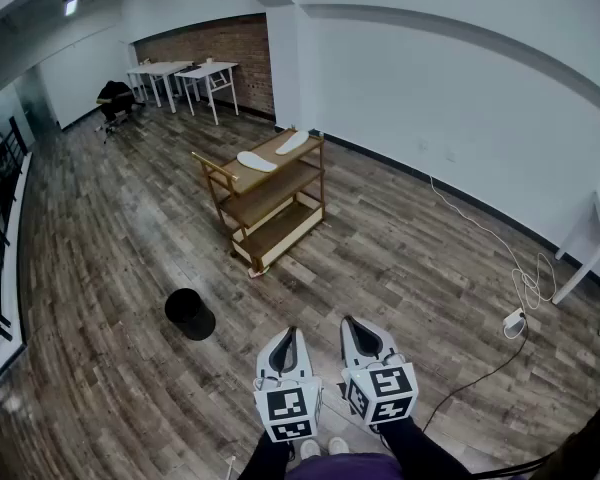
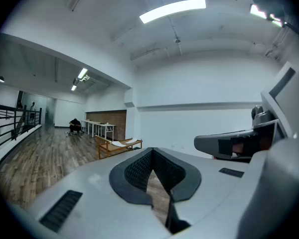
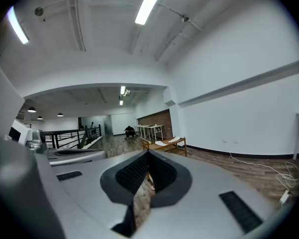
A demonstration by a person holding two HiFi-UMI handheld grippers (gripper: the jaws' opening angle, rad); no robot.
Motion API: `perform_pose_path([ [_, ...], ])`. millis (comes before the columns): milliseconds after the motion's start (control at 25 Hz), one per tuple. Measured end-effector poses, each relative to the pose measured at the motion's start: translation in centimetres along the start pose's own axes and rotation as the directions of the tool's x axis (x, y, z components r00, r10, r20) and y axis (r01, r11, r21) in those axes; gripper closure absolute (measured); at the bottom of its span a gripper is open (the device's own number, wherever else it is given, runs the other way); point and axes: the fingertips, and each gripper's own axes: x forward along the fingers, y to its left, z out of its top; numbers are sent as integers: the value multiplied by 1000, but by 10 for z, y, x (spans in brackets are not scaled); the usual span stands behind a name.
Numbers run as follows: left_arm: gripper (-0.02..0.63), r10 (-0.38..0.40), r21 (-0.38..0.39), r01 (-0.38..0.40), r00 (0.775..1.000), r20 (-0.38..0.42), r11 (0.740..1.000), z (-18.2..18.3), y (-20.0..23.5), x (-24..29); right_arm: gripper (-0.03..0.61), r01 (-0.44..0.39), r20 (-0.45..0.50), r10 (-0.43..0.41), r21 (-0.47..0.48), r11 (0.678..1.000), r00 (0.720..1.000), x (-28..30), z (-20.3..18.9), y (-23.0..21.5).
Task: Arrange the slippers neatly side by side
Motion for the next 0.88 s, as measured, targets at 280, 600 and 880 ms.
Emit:
perform_pose_path([
  [280,612,6,-4,-6,1000,-2,1000,-2,0,-1,580,-5,-2,5,-3,1000,1000,0,-1,0],
  [600,612,8,3,-8,1000,-9,1000,-4,-1,-2,580,-4,8,4,7,1000,1000,-1,-1,-1],
  [880,612,29,-18,-29,1000,-7,999,-8,7,-7,580,23,23,-24,37,999,999,-4,1,-5],
])
